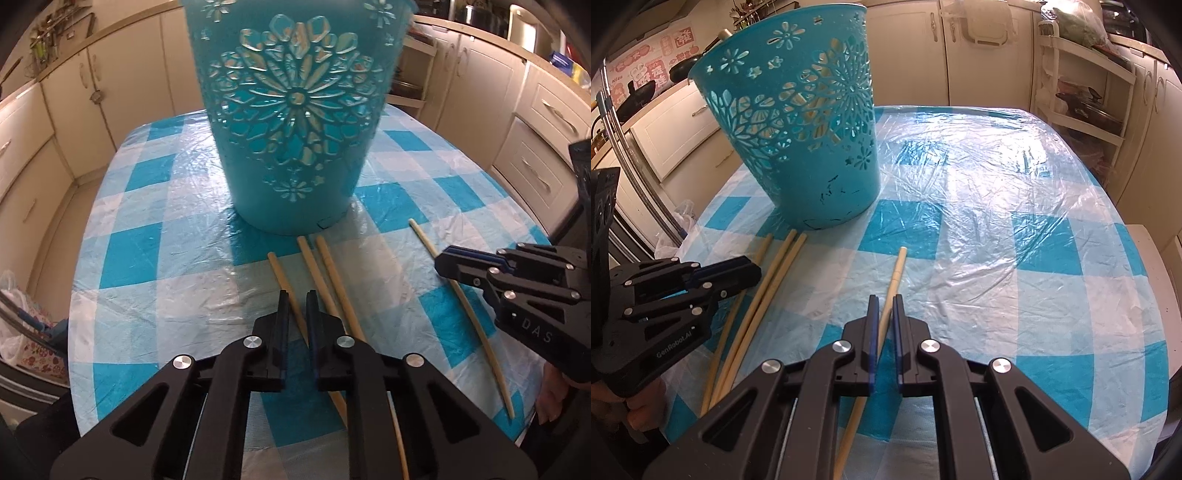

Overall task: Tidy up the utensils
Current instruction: 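Move both tools back toward the loose chopsticks beside the basket, then close the left tool on another loose wooden chopstick, then lift the chopstick with the left tool over the basket and release it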

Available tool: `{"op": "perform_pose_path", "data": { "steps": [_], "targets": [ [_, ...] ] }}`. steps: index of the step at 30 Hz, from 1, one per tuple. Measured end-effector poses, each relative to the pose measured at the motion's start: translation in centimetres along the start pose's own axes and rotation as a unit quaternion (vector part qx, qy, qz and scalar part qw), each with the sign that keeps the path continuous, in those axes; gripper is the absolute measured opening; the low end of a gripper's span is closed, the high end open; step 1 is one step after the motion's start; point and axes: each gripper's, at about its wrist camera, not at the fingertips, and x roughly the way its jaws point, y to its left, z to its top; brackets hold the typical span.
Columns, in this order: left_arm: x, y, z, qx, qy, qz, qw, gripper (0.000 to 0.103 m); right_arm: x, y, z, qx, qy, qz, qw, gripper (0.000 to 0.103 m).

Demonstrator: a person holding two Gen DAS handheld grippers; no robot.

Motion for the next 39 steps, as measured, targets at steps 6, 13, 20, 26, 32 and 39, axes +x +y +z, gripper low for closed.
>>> {"op": "perform_pose_path", "data": {
  "steps": [6, 13, 20, 26, 32, 39],
  "targets": [
    [0.1, -0.5, 0.2, 0.023, 0.002, -0.008, 0.9997, 0.008, 0.1, -0.2, 0.1, 0.006, -0.001, 0.002, 1.0, 0.008],
    [0.0, -1.0, 0.4, 0.074, 0.015, -0.016, 0.997, 0.006, 0.1, -0.6, 0.1, 0.014, 0.0, 0.01, 1.0, 0.008],
    [0.5, 0.8, 1.0, 0.015, 0.026, -0.012, 0.9995, 0.008, 0.1, -0.5, 0.2, 0.012, -0.002, 0.006, 1.0, 0.009],
    [1.1, 0.1, 1.7, 0.012, 0.028, 0.015, 0.9994, 0.02, 0.2, 0.0, 0.3, 0.002, -0.002, -0.003, 1.0, 0.009],
    [1.2, -0.8, 1.8, 0.036, 0.032, 0.024, 0.9985, 0.005, 0.1, 1.1, -0.1, -0.035, 0.003, -0.026, 0.999, 0.009],
    [-1.2, 1.3, 1.0, -0.008, 0.026, 0.009, 0.9996, 0.005, -0.1, 0.9, -0.3, -0.033, 0.0, -0.024, 0.999, 0.009]
  ]
}}
